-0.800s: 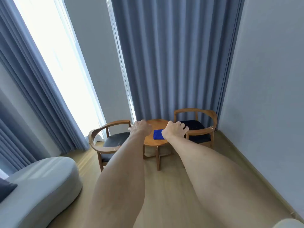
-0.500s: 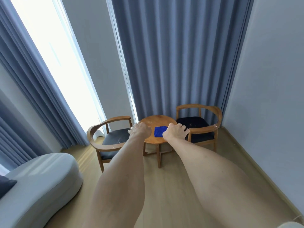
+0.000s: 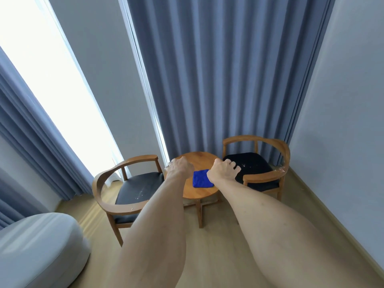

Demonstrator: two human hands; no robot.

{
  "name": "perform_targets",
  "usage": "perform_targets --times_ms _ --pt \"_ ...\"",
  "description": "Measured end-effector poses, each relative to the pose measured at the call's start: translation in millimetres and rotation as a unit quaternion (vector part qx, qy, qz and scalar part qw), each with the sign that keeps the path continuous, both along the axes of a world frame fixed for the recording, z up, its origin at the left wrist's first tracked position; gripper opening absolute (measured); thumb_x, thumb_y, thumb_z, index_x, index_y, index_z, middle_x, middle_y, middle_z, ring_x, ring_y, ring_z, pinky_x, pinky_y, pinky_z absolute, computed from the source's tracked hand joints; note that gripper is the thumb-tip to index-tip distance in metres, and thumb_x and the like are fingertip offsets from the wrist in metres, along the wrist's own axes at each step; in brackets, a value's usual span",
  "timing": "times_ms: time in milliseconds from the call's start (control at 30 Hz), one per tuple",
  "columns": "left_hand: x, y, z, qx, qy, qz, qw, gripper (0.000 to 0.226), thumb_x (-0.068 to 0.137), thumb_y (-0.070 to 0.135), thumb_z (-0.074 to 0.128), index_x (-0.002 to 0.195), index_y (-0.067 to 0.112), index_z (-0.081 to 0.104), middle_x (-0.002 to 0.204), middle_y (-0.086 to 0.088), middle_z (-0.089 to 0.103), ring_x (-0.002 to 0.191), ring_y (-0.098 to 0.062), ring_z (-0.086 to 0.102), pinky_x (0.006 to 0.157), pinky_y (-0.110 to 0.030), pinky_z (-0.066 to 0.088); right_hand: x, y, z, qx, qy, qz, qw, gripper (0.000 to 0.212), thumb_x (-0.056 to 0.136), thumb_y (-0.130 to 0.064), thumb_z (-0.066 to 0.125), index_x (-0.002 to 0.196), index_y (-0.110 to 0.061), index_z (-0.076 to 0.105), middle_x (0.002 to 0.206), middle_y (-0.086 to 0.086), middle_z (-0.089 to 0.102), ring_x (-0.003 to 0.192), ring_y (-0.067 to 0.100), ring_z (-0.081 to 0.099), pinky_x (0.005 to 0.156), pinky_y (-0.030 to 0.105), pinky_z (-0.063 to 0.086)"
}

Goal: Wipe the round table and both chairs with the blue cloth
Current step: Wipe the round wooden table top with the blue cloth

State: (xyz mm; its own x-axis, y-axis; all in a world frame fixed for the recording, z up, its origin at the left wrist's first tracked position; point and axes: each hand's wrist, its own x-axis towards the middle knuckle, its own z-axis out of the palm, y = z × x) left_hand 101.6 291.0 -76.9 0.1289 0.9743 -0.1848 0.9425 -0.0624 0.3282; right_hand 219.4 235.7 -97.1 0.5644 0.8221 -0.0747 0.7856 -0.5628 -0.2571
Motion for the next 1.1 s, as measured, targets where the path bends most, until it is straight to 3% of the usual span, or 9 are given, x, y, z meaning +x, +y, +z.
perform_targets --times_ms 200,467,667,1100 --pt "25 85 -9 -0.012 0.024 0.011 1.0 0.045 0.096 0.019 0.041 0.14 0.011 0.048 0.151 -0.022 0.033 0.141 -0.041 0.029 0.114 -0.054 0.028 28 81 -14 -0.003 0.002 0.004 1.0 0.04 0.089 -0.032 0.058 0.126 -0.018 0.054 0.133 0.015 0.051 0.124 0.033 0.045 0.105 0.047 0.034" --pt "75 208 -42 -0.048 0.02 0.006 0.999 0.051 0.097 0.026 0.042 0.147 0.019 0.037 0.147 -0.018 0.038 0.135 -0.039 0.037 0.108 -0.055 0.037 82 211 -45 -0.039 0.01 0.018 0.999 0.039 0.089 -0.032 0.059 0.126 -0.019 0.055 0.135 0.015 0.05 0.125 0.033 0.044 0.104 0.046 0.035" --pt "106 301 -50 -0.04 0.014 0.024 0.999 0.034 0.098 0.026 0.043 0.13 0.015 0.049 0.129 -0.015 0.049 0.117 -0.035 0.05 0.1 -0.049 0.043 108 313 -55 -0.05 0.038 0.045 0.997 0.043 0.091 -0.028 0.053 0.132 -0.018 0.052 0.136 0.016 0.048 0.126 0.034 0.043 0.107 0.049 0.033" --pt "117 495 -116 -0.096 0.044 0.055 0.993 0.031 0.096 0.023 0.042 0.123 0.014 0.055 0.125 -0.015 0.053 0.115 -0.035 0.053 0.1 -0.05 0.045 131 505 -111 -0.104 0.053 0.062 0.991 0.042 0.092 -0.029 0.053 0.133 -0.019 0.051 0.135 0.015 0.049 0.125 0.033 0.044 0.106 0.049 0.035"
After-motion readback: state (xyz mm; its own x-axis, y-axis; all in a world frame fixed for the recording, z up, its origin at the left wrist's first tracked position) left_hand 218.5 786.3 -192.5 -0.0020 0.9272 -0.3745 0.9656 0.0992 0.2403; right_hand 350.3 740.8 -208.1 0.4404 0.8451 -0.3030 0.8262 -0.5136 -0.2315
